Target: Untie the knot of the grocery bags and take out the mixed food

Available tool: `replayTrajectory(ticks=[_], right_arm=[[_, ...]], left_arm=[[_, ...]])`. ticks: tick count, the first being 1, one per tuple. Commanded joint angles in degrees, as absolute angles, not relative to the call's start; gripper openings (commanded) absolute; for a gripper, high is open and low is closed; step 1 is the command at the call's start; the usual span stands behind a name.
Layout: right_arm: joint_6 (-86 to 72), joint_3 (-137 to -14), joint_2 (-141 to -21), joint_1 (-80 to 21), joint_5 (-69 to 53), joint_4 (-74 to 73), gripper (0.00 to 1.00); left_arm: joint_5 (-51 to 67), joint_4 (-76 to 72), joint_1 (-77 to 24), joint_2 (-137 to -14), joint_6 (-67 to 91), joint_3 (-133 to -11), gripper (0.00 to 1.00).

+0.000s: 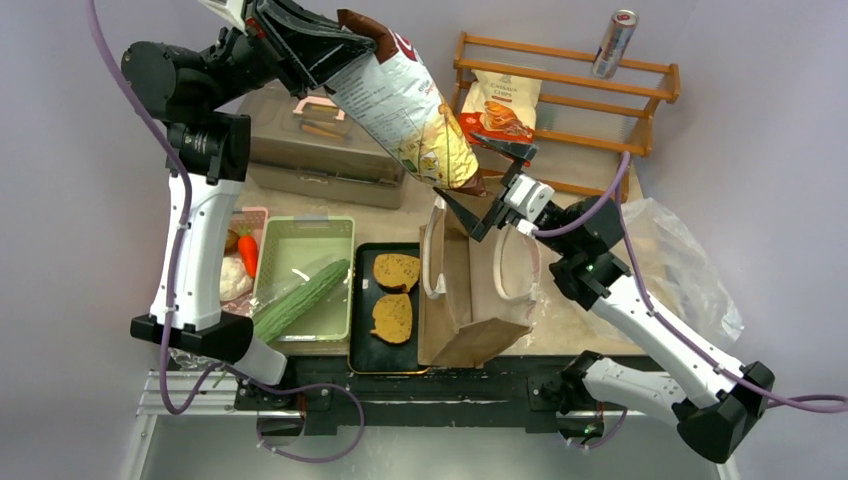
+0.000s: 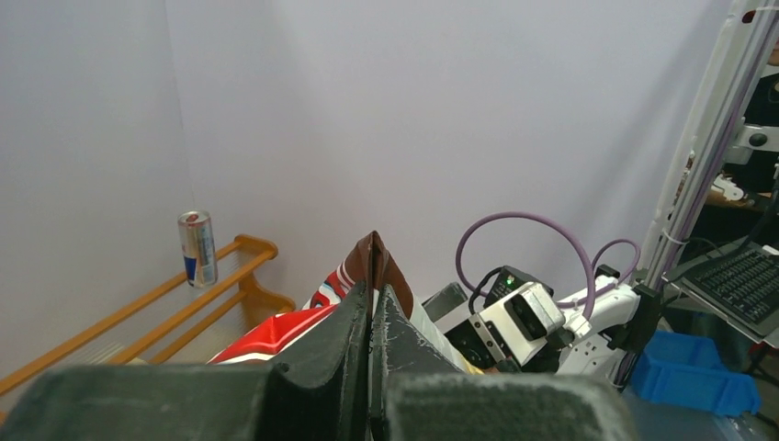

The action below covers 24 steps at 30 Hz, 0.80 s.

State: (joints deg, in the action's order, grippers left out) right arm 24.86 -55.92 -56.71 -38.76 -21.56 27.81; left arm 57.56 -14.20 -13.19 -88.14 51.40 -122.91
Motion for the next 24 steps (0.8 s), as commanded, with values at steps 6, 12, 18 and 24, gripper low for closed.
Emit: replayTrajectory(ticks=[6,12,18,24], right_arm=[[20.5,-58.1,-59.7,-39.8,-25.6,38.4,0.99],[19.3,-60.7,-63.4,-42.9,-25.0,44.4,0.99],[16.8,-62.5,-63.5,-44.4,-20.9,44.7,0.78],[18.4,-62.7,-60.6,-44.5,-19.5,40.0,0.14]], left_arm=[[55.3,-16.5,-13.8,-86.1,51.4,-124.1,0.0],[55.0,-17.1,-14.7,-86.3,50.8,-121.8,0.0],[53.2,-17.6,-14.6,-86.1,50.6,-117.8,0.0],[53.5,-17.8,-14.3,-86.1,49.4,-114.9,0.0]])
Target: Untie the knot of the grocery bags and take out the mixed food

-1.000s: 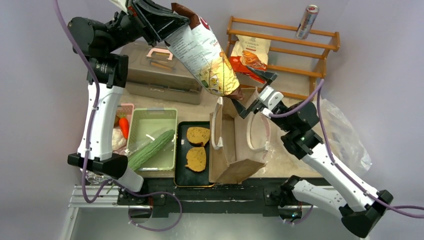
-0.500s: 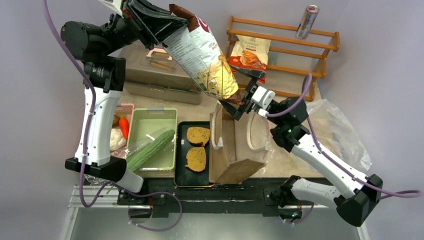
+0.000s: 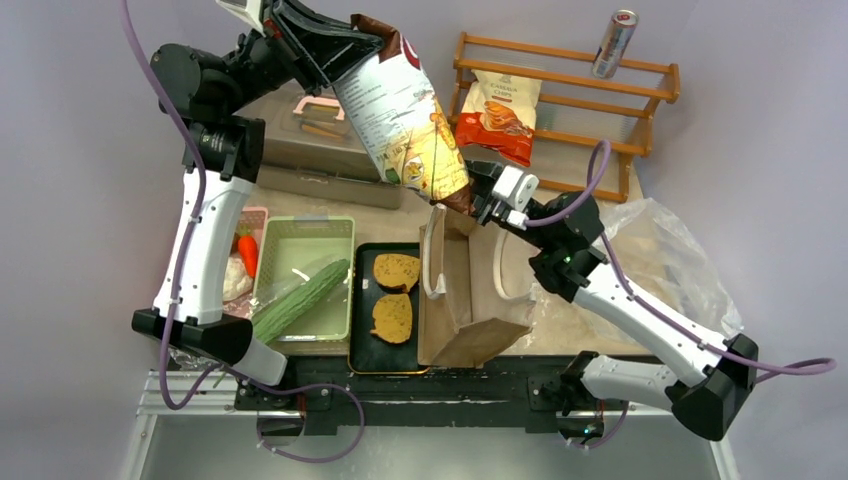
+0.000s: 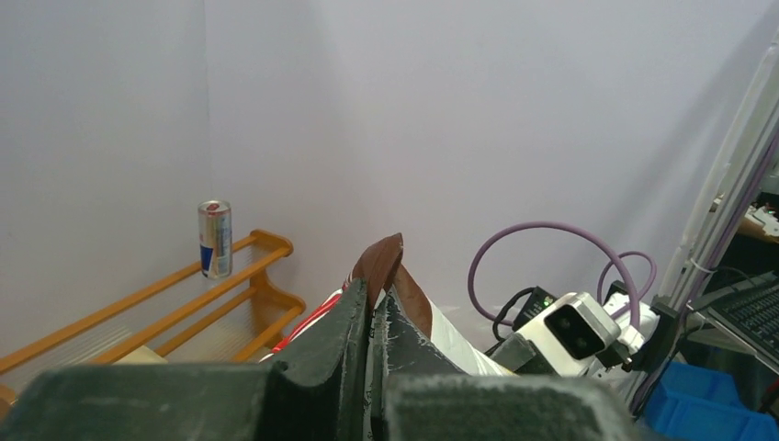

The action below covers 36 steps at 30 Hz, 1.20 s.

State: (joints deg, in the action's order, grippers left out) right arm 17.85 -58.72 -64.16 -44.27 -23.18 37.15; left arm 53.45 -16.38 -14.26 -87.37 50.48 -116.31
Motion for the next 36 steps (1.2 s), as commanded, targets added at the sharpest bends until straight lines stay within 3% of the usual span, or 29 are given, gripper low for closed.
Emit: replayTrajectory(ticks=[1,2,4,5,9,20,28,36], right_arm=[[18.9,-62.9,-60.2,-44.6,-19.1,38.6,0.05],[19.4,-63.1,-59.8,-44.5,-18.6,37.3,0.0],[20.5,-63.4,-59.0,-44.4,-17.5,34.7,0.0],[21.3,-63.4,-58.5,-44.5,-17.1,33.6,0.0],[24.9,-62.8,-55.6,-44.5,-14.3,27.7,0.0],[42.6,-74.6,-55.1,-43.5,7.7,-8.1,0.0],[45.8,-80.5,-57.6,-32.6,12.1,-28.2,0.0],[50.0,-85.2,-65.7,-23.5,13.0,-38.2,0.0]], left_arm=[[53.6,-17.8,-14.3,-86.1,49.2,-114.4,0.0],[53.7,-17.8,-14.3,-86.1,49.0,-114.0,0.0],[53.1,-17.2,-14.2,-85.9,48.1,-112.8,0.0],[52.4,-16.7,-14.0,-85.7,47.8,-112.5,0.13],[50.7,-13.5,-13.3,-84.9,44.8,-111.2,0.97],[50.9,-6.9,-8.7,-80.1,36.0,-103.6,1.0],[51.2,-7.4,-8.4,-77.8,35.7,-99.0,1.0],[51.3,-8.9,-8.4,-77.4,36.9,-97.5,1.0]])
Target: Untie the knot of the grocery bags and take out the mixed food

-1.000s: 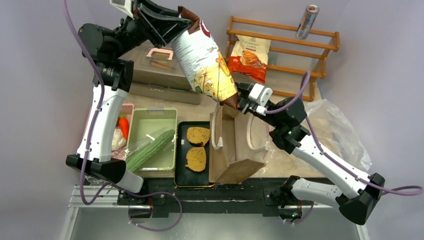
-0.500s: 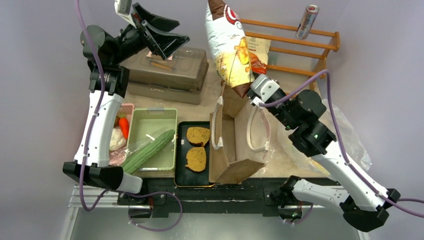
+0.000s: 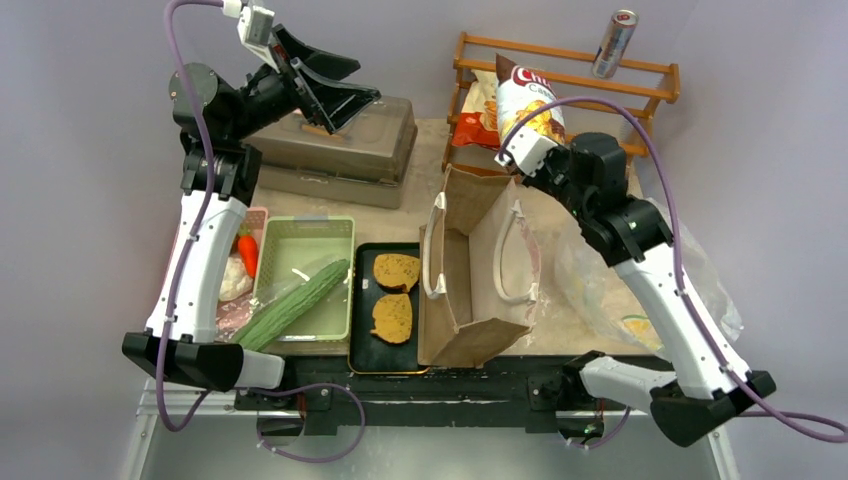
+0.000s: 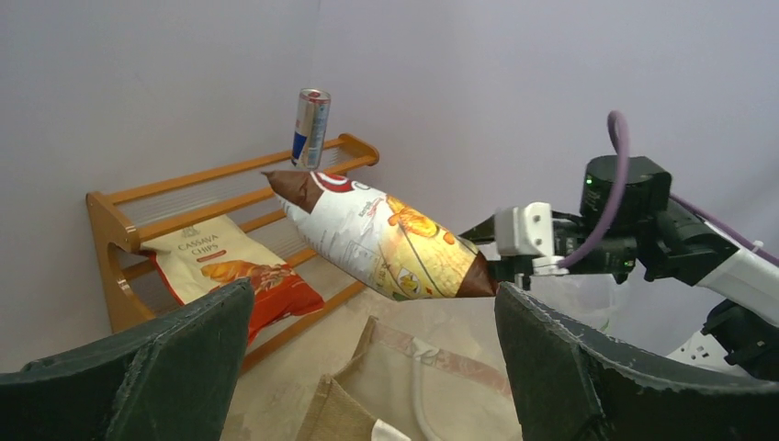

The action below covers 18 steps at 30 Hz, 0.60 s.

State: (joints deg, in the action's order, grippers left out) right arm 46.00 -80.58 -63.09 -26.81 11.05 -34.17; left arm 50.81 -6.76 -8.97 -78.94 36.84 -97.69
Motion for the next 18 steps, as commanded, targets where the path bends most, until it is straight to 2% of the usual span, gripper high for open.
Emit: replayTrajectory(ticks=[1,10,18], right_arm=[[50.9,-86.2,-66.9,-22.5,13.3,-38.8,0.0],[56.7,-96.8,-78.1,-16.6,12.8,-47.0,0.0],[63.2,-98.2,-81.0,-13.5,12.0,-50.6,0.0]], left_arm=[[51.3,-8.7,-8.4,-77.3,36.7,-97.5,1.0],[51.6,-6.6,-7.8,-76.4,35.4,-97.5,1.0],[51.8,-7.7,-7.7,-76.3,36.5,-96.9,1.0]])
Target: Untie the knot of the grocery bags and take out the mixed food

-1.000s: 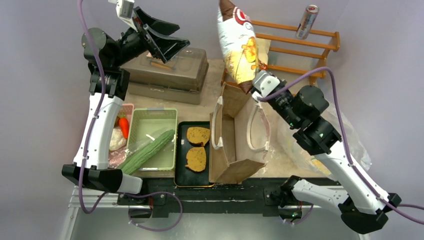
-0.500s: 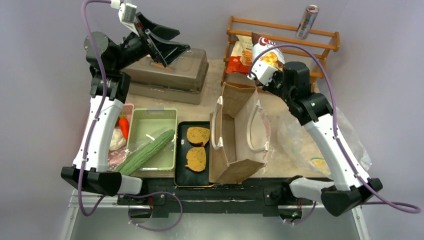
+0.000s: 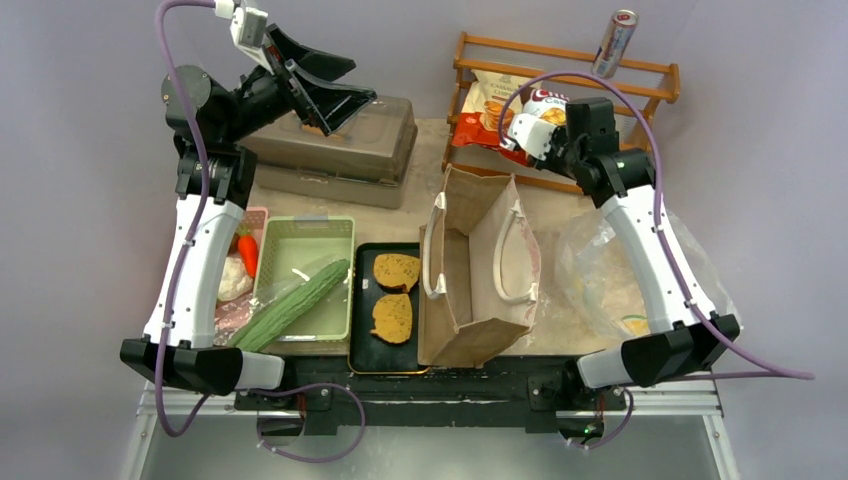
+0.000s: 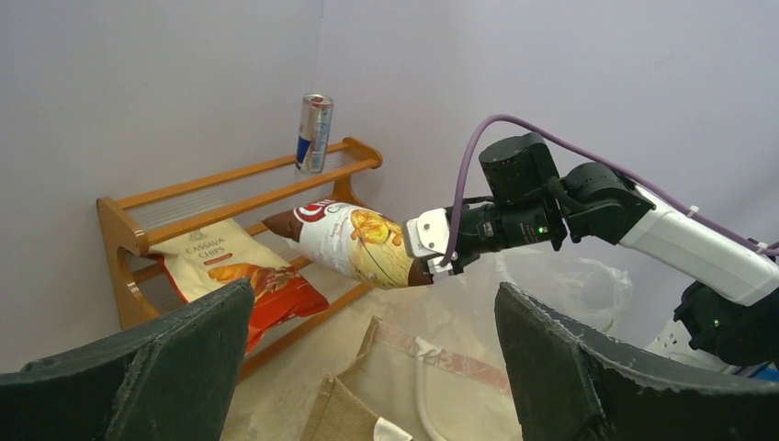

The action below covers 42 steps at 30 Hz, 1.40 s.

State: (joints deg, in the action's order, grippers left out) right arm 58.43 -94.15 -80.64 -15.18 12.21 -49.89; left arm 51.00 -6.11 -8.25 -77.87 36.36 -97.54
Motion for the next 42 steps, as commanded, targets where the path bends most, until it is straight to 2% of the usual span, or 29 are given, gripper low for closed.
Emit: replayTrajectory(ticks=[1,12,18,40,42], right_arm=[[63.6,-98.9,-81.7,-13.1,12.2,-50.9,0.0],[67.4,-102.2,-89.1,-7.9,15.3,-45.2,0.0],[70.8,-101.2,-93.0,-5.9,15.7,-36.7,0.0],[79.0,-99.3,-106.2,-4.8,21.6,-16.0,0.0],[78.6,-100.4,-107.3,-4.8,21.6,-16.4,0.05]], left_arm=[[51.9,-7.8,-7.7,-76.2,36.6,-96.6,1.0],[51.3,-7.6,-7.7,-74.5,36.5,-94.6,1.0],[51.7,-6.3,-7.7,-74.2,36.1,-94.8,1.0],[52.2,-1.3,-7.7,-72.4,32.5,-92.4,1.0],[52.4,-1.2,-7.7,-72.5,32.4,-92.4,1.0]])
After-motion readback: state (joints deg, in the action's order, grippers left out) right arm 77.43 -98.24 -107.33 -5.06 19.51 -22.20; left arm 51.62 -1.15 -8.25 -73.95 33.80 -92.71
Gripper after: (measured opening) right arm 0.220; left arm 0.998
